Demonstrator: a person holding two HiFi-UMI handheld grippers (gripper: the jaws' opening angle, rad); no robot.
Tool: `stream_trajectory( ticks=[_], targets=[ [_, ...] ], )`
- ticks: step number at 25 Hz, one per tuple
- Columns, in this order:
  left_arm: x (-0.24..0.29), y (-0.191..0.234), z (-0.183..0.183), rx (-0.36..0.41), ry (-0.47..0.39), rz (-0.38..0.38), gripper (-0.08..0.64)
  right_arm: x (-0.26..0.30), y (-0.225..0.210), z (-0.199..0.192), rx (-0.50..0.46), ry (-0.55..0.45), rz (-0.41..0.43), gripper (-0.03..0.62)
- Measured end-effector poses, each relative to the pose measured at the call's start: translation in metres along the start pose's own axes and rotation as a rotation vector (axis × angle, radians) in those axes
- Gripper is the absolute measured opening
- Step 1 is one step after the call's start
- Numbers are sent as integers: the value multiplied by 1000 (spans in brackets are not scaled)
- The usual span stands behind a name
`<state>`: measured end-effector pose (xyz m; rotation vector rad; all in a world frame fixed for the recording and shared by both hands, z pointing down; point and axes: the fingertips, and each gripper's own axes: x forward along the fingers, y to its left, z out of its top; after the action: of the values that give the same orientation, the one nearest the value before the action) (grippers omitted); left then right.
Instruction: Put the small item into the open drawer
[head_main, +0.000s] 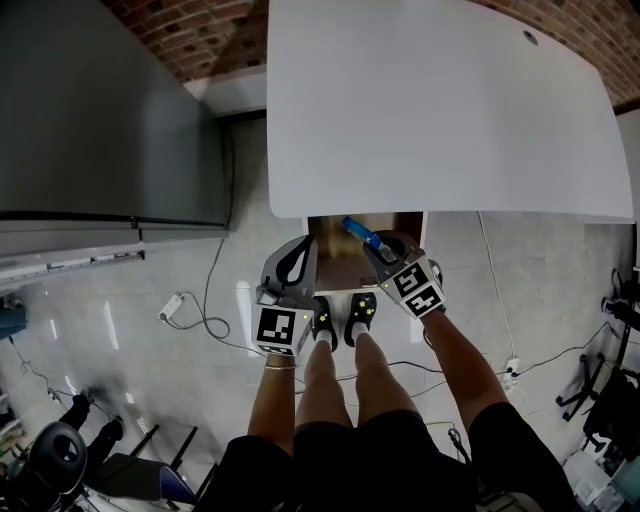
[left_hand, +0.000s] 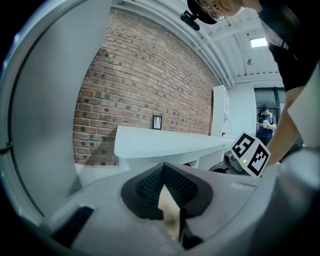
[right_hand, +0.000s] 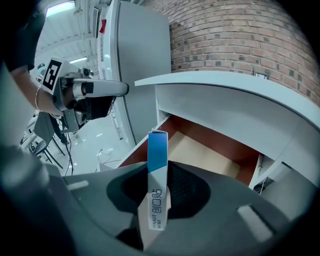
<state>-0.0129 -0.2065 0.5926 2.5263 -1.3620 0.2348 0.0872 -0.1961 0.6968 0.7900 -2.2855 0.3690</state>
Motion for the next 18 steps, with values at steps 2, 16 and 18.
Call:
stream_trajectory(
  ticks=[2, 16, 18],
  targets=[
    [1, 0, -5, 5, 11, -1, -3, 3, 0, -5, -1, 14, 4, 86],
    [10, 7, -8, 14, -2, 12, -3, 30, 5, -39, -29, 123, 53, 87],
    [8, 8, -16, 5, 29, 13, -3, 34, 5, -45, -34, 148, 57, 87]
  ],
)
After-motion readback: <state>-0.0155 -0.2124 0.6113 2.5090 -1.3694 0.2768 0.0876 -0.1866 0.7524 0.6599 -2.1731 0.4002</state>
